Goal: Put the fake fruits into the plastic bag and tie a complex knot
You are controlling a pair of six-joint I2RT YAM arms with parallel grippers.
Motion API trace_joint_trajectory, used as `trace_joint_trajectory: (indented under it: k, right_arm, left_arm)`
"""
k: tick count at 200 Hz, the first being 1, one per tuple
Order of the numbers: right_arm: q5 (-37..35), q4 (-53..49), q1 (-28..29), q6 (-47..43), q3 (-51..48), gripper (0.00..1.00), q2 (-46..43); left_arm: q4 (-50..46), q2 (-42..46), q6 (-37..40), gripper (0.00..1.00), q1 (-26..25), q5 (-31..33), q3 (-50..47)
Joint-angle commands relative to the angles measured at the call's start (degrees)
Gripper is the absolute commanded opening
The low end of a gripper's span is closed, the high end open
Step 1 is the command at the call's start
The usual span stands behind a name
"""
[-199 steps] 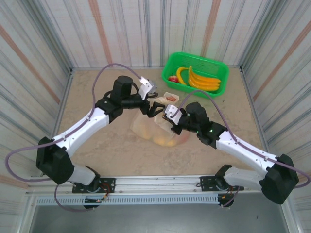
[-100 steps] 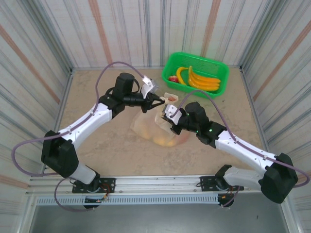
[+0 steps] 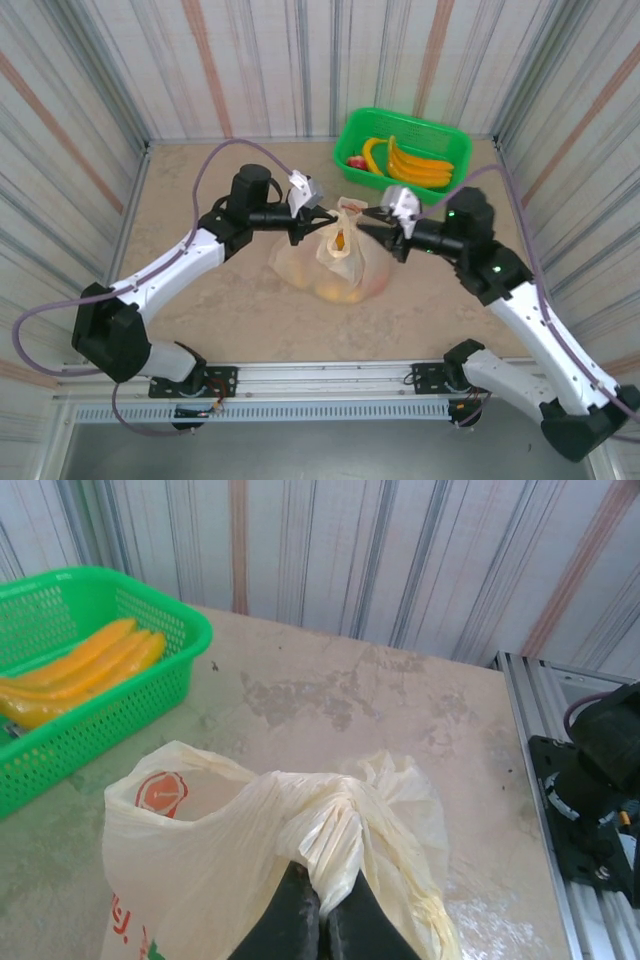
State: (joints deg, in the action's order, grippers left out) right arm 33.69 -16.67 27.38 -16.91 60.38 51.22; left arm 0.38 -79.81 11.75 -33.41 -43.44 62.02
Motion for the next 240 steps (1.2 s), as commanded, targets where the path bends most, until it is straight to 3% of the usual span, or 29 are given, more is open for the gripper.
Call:
trace_joint_trajectory:
  k: [1,20,48,115,143,171,213,240]
  right_arm:
    - [10.20,-5.93,-5.76,5.36,2.57,0.15,5.00]
    - [13.81,-8.31,-5.65,1.65,3.93,0.21,9.96]
    - [21.69,-12.68,-5.35,-6.32,5.46,0.40,14.52]
    - [23.15,-22.31,-4.41,-17.92,13.36,0.43,26.47]
    - [19.56,-25.56,-1.58,-21.38,14.74,0.43,30.33]
    - [18.16,-24.10,-2.01,-21.65,13.34,0.42,30.56]
    - [16.93,-23.10,-2.03,-21.89,13.06,0.54,31.16]
    - [16.45,-27.32,-0.13,-23.72,15.62,0.52,34.70]
  left_arm:
    - [4.94,3.09,2.81,0.00,-0.23,0.86,-2.61]
    - [5.86,4.09,3.47,0.00,-0.26,1.17,-3.82]
    - [5.59,4.99,4.90,0.00,-0.26,0.92,-4.48]
    - [7.53,7.08,7.70,0.00,-0.87,-0.98,-7.54]
    - [7.53,7.69,8.02,0.00,-0.98,-1.12,-7.79]
    - [7.64,7.93,8.29,0.00,-0.96,-1.51,-7.99]
    - [7.62,7.17,8.10,0.00,-0.96,-3.03,-7.53]
    - [7.62,6.96,8.16,0.00,-0.96,-3.23,-7.37]
